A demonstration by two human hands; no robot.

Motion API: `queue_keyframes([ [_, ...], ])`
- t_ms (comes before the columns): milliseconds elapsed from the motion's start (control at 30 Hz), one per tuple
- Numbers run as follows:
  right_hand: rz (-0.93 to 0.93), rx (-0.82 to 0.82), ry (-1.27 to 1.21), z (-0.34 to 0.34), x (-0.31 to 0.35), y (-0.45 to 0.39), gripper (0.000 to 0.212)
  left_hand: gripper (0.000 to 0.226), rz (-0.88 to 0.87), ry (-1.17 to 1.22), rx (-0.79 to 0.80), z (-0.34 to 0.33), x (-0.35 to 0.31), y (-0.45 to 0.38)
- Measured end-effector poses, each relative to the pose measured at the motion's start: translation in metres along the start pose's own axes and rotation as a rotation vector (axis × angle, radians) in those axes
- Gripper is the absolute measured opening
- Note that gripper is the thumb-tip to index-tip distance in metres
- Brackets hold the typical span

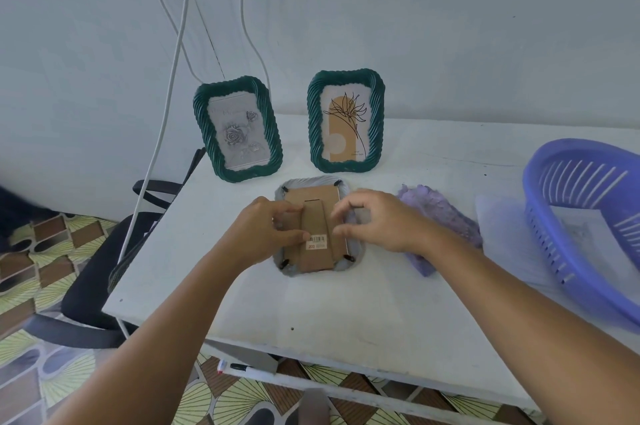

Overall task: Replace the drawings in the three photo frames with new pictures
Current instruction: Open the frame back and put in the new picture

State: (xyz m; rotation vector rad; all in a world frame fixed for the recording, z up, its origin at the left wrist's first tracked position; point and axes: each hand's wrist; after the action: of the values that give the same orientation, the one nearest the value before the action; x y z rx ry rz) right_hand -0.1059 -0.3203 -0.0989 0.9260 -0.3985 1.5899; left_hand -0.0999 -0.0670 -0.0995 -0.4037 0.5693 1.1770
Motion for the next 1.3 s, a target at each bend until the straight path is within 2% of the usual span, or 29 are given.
queue_keyframes([
  [100, -0.039, -0.206, 0.04, -0.001, -0.002, -0.002, 0.026, 0.074, 0.053, 0.009, -0.112, -0.001, 0.001, 0.007],
  [167, -0.114, -0.232, 0.129, -0.005, -0.006, -0.004, 0.03, 0.082, 0.132, -0.022, -0.13, 0.0, 0.0, 0.009],
  [200, -0.143, -0.236, 0.206, -0.006, -0.008, -0.005, 0.024, 0.084, 0.164, -0.05, -0.118, 0.001, -0.001, 0.009],
  [233, -0.17, -0.234, 0.267, -0.008, -0.007, -0.005, 0.019, 0.082, 0.182, -0.068, -0.104, 0.001, -0.003, 0.009],
  [367, -0.218, -0.229, 0.347, -0.01, -0.003, -0.006, 0.04, 0.05, 0.184, -0.01, -0.087, -0.001, -0.007, 0.006],
  [633, -0.24, -0.244, 0.308, -0.012, 0.001, -0.007, 0.021, 0.034, 0.184, 0.009, -0.126, -0.005, -0.006, 0.005],
  [733, -0.246, -0.255, 0.159, -0.011, 0.002, -0.005, 0.017, 0.04, 0.186, -0.005, -0.104, -0.003, -0.004, 0.005],
  [867, -0.224, -0.278, -0.215, -0.008, 0.017, -0.002, 0.031, 0.057, 0.172, 0.028, -0.138, 0.005, -0.021, 0.005],
  [967, -0.19, -0.294, -0.386, -0.009, 0.032, -0.002, 0.036, 0.057, 0.103, 0.08, -0.196, 0.015, -0.046, 0.002],
  [1067, -0.146, -0.238, -0.546, -0.011, 0.048, 0.001, 0.039, 0.062, 0.064, 0.19, -0.187, 0.024, -0.071, -0.001],
  [1200, -0.083, -0.117, -0.659, -0.012, 0.065, 0.002, 0.038, 0.044, 0.07, 0.317, -0.208, 0.037, -0.086, -0.003],
  [1300, -0.064, -0.029, -0.648, -0.01, 0.07, 0.002, 0.039, 0.018, 0.082, 0.464, -0.249, 0.044, -0.08, -0.004],
])
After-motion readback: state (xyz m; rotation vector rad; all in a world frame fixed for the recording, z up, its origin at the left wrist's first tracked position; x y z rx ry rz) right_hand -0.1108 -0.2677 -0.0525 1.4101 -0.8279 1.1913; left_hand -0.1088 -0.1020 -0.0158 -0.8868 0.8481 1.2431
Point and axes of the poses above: each hand's wrist, its own y-axis away from the middle knuckle, its own z-axis out of the back of the hand, x = y × z, and after that the axes turned 14 degrees about -z, right-handed
